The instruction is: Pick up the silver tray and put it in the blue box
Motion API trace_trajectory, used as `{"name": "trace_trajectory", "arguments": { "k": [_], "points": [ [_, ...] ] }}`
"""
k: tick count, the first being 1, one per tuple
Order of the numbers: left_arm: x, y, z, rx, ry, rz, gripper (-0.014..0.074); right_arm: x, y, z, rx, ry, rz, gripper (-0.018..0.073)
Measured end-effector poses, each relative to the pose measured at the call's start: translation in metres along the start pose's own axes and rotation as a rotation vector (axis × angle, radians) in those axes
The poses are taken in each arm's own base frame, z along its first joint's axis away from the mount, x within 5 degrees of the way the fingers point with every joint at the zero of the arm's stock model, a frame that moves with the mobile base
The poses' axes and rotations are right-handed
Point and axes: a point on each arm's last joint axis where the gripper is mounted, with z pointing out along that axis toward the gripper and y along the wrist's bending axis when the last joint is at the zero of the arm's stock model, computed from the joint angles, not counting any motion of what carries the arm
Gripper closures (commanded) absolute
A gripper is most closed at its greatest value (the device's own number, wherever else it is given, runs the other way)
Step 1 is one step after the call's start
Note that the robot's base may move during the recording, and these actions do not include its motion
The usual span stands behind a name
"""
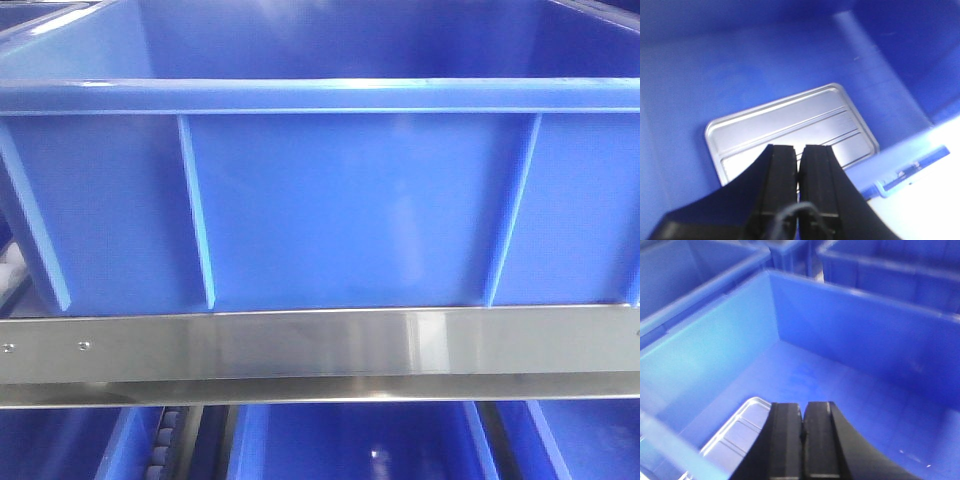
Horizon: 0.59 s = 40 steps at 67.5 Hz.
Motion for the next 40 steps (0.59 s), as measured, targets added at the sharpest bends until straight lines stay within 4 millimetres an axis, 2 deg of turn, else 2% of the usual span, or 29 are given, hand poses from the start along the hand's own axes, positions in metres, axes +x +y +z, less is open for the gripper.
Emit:
{"name": "trace_trajectory", "arguments": {
  "k": [8,20,30,40],
  "points": [
    [0.021,0.002,-0.026,0.031,-0.099,0.020,0.0592,0.017,-0.001,-0.029,0.001,-0.021,-0.009,0.0507],
    [0.060,0.009,-0.061,0.039,-0.155,0.018,0.0593,0.043,-0.007,-0.074,0.047,0.020,-0.003,0.0507],
    [0.086,0.013,-0.082,0.045,-0.211,0.015,0.0596,0.049,-0.012,-0.107,0.092,0.027,0.010,0.0507],
    [0.092,0.015,-0.100,0.052,-0.287,0.012,0.0596,0.050,-0.014,-0.129,0.111,-0.010,0.021,0.0507]
  ]
}}
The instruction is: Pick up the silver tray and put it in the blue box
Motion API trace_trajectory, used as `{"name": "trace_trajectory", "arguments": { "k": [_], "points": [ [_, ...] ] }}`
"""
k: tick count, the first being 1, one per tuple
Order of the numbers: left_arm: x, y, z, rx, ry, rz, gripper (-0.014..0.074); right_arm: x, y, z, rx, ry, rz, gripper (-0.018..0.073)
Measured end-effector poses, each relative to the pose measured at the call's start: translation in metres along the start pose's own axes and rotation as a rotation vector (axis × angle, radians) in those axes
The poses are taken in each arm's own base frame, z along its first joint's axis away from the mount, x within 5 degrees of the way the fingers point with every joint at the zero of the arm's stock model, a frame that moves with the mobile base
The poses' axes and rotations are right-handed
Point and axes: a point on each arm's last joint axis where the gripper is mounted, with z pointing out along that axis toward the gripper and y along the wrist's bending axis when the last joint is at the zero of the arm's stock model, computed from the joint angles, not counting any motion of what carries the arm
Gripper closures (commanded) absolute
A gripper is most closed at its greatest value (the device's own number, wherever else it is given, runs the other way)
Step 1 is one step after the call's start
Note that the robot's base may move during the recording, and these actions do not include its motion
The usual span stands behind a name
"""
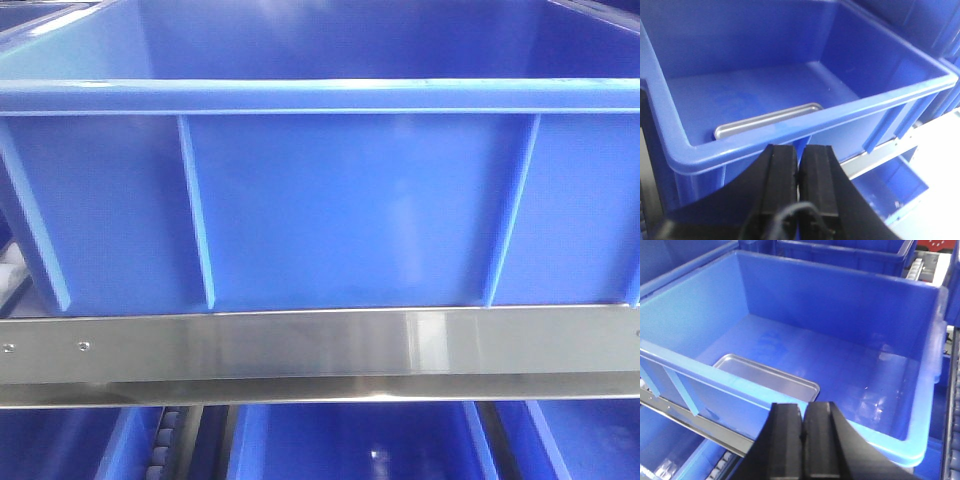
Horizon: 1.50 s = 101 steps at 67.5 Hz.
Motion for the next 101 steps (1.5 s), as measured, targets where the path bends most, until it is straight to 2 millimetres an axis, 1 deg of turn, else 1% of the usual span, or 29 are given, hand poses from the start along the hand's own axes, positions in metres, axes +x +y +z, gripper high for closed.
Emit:
{"name": "trace_trajectory", "arguments": {
  "k": [7,49,54,63,68,78,87,101],
  "points": [
    [-0.001,0.000,-0.005,0.005,-0.027,-0.001,0.0596,0.000,-0.001,-0.004,0.002,-0.010,0.003,0.0507],
    [-0.002,0.000,-0.005,0.006,-0.031,-0.001,0.0596,0.001,-0.001,-0.004,0.005,-0.002,0.003,0.0507],
    [-0.002,0.000,-0.005,0.006,-0.031,-0.001,0.0596,0.004,-0.001,-0.003,0.003,0.003,0.001,0.0507],
    [-0.002,0.000,-0.005,0.006,-0.031,-0.001,0.0596,0.022,-0.002,0.006,0.028,0.011,-0.014,0.0507],
    [-0.002,0.000,-0.005,0.001,-0.031,-0.001,0.0596,0.040,-0.004,0.014,0.066,0.024,-0.007,0.0507],
    [-0.002,0.002,-0.005,-0.026,-0.034,-0.004,0.0596,0.073,-0.012,0.022,0.160,0.023,0.076,0.0507],
    [-0.002,0.003,-0.005,-0.029,-0.034,-0.004,0.0596,0.095,-0.017,0.020,0.238,-0.025,0.077,0.0507],
    [-0.002,0.003,-0.005,-0.029,-0.034,-0.004,0.0596,0.121,-0.024,0.006,0.392,-0.095,0.058,0.0507]
  ]
}}
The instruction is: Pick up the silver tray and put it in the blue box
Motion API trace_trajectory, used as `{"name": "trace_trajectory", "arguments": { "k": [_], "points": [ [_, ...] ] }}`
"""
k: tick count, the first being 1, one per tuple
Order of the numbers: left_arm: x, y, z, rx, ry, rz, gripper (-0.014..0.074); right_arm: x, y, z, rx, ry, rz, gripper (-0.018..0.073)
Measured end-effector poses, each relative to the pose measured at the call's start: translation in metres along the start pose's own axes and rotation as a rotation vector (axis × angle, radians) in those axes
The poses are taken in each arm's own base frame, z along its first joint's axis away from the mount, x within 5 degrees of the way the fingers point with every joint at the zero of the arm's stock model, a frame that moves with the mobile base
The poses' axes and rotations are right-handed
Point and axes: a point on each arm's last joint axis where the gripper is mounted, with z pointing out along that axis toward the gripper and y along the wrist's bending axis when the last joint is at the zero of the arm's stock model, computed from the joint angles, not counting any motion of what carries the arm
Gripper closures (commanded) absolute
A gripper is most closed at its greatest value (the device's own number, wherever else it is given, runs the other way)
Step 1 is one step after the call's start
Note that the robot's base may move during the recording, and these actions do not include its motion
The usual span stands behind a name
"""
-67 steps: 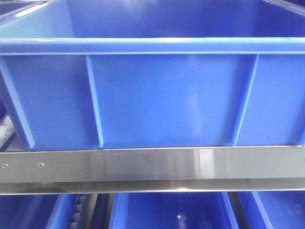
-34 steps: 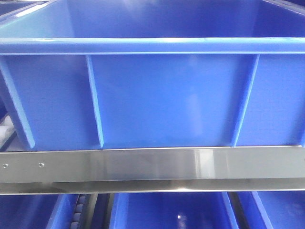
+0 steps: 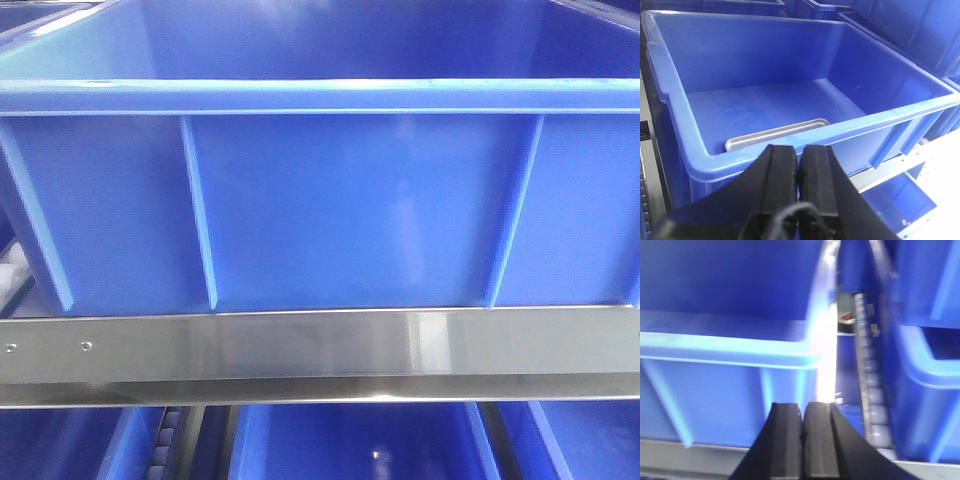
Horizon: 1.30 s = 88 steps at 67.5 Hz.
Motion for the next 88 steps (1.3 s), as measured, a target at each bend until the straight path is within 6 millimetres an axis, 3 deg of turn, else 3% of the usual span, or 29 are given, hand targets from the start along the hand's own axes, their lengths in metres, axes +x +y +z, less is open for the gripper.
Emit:
{"name": "trace_trajectory", "arguments": {
  "k": [15,88],
  "points": [
    [0.000,0.000,0.000,0.000,-0.002,0.000,0.0596,0.019,-0.002,-0.007,0.019,-0.059,0.000,0.0507],
    [0.001,0.001,0.000,-0.014,0.002,0.031,0.0596,0.017,-0.002,-0.008,0.019,-0.088,-0.002,0.0507]
  ]
}}
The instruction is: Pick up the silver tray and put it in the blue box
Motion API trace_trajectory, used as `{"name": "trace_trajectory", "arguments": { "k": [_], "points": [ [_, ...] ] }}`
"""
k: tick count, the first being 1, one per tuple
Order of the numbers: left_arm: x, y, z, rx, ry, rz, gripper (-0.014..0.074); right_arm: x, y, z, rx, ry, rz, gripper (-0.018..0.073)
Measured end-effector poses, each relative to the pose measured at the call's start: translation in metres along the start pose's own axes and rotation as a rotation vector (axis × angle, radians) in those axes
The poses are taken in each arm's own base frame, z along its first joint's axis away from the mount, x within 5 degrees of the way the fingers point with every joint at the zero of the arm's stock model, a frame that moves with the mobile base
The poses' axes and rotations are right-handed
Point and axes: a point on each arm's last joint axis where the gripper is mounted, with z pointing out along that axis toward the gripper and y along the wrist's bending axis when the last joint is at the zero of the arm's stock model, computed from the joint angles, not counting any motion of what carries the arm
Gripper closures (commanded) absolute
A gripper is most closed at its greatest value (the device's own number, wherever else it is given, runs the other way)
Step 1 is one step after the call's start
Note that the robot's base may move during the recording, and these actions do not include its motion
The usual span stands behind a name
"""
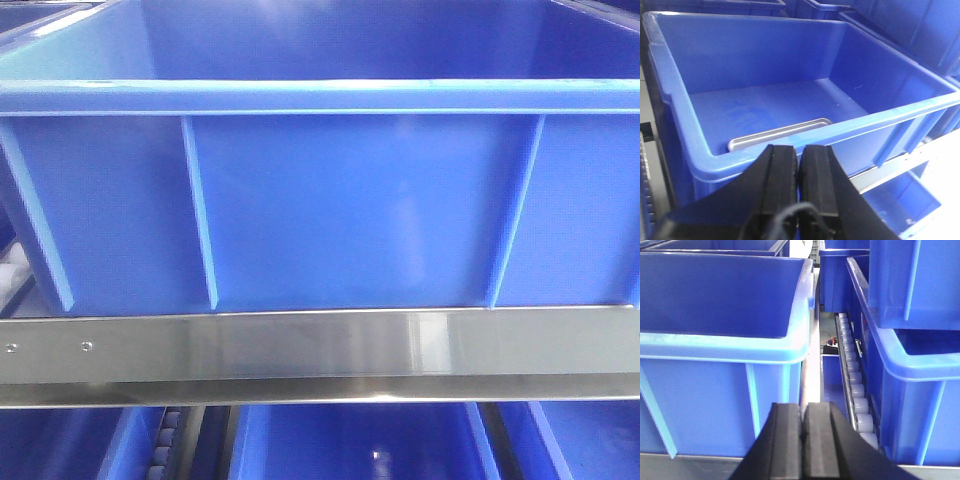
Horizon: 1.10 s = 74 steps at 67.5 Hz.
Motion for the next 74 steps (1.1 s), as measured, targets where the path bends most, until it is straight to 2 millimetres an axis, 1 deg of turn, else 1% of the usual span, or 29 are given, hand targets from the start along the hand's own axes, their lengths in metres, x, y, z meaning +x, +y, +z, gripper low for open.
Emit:
{"name": "trace_trajectory", "arguments": {
  "k": [8,16,24,27,38,50,54,74],
  "points": [
    [0.004,0.005,-0.001,-0.056,0.002,0.096,0.0596,0.000,0.000,0.000,0.000,0.000,0.000,0.0507],
    [0.012,0.011,-0.008,-0.138,-0.061,0.158,0.0596,0.000,0.000,0.000,0.000,0.000,0.000,0.0507],
    [0.035,0.019,-0.016,-0.272,-0.125,0.177,0.0596,0.000,0.000,0.000,0.000,0.000,0.000,0.0507],
    [0.046,0.023,-0.018,-0.332,-0.127,0.175,0.0596,0.000,0.000,0.000,0.000,0.000,0.000,0.0507],
    [0.078,0.031,-0.026,-0.487,-0.124,0.156,0.0596,0.000,0.000,0.000,0.000,0.000,0.000,0.0507],
    [0.106,0.036,-0.025,-0.550,-0.076,0.141,0.0596,0.000,0.000,0.000,0.000,-0.001,0.000,0.0507],
    [0.108,0.036,-0.025,-0.551,-0.074,0.143,0.0596,0.000,0.000,0.000,0.000,-0.001,0.000,0.0507],
    [0.106,0.036,-0.025,-0.554,-0.109,0.157,0.0596,0.000,0.000,0.000,0.000,-0.001,0.000,0.0507]
  ]
}}
